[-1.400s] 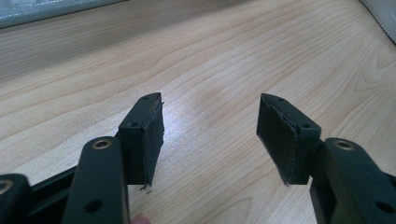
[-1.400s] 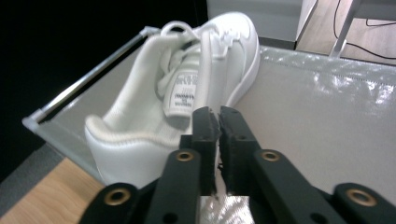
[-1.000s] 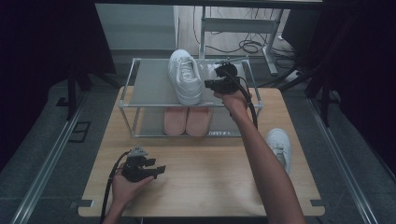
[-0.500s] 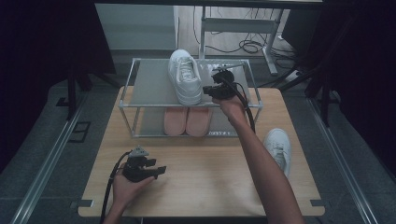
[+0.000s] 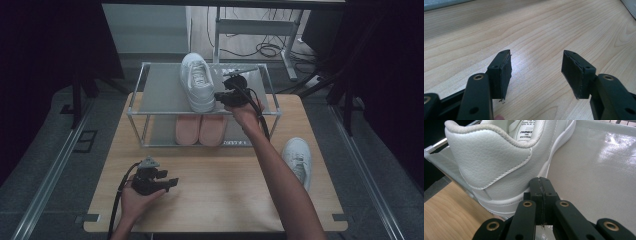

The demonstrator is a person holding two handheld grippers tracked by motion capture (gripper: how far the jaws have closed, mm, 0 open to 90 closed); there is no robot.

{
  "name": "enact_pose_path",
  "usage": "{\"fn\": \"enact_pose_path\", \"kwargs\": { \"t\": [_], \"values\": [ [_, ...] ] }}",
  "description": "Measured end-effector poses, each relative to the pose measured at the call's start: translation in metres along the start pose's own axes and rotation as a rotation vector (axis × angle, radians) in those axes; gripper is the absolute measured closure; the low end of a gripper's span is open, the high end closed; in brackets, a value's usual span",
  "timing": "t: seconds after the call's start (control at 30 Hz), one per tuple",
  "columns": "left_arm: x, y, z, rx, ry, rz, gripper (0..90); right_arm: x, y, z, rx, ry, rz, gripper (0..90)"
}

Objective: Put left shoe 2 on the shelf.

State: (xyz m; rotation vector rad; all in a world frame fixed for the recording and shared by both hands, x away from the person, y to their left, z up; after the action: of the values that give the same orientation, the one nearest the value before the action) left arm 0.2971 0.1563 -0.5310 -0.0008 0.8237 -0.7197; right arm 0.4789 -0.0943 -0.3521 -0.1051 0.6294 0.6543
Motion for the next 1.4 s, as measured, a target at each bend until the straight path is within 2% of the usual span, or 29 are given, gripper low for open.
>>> {"fn": "enact_pose_path", "kwargs": {
  "t": [0.43, 0.77, 1.17, 1.4],
  "values": [
    [0.001, 0.000, 0.000, 0.001, 0.004, -0.002, 41.5, 0.002, 0.003, 0.003, 0.023, -0.015, 0.011, 89.9],
    [0.001, 0.000, 0.000, -0.001, 0.004, -0.003, 41.5, 0.002, 0.006, 0.005, 0.020, -0.025, 0.004, 90.0],
    [0.000, 0.001, 0.000, 0.000, 0.001, -0.004, 41.5, 0.018, 0.042, 0.011, -0.011, -0.023, 0.081, 90.0],
    [0.000, 0.001, 0.000, -0.002, -0.004, -0.005, 41.5, 0.029, 0.061, 0.016, -0.024, -0.018, 0.096, 90.0]
  ]
}}
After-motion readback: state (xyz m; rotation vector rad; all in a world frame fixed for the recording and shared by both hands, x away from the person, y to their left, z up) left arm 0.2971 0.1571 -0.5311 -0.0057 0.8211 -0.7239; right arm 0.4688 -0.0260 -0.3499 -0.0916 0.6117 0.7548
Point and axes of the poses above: each handheld gripper's, and its own axes: x roughly forward along the jaws, z roughly out of its top, y roughly to its left, the point moved 3 cm from there along x, roughly forward along the jaws, and after that the axes turned 1 degree about -y, right-handed, at the moved point
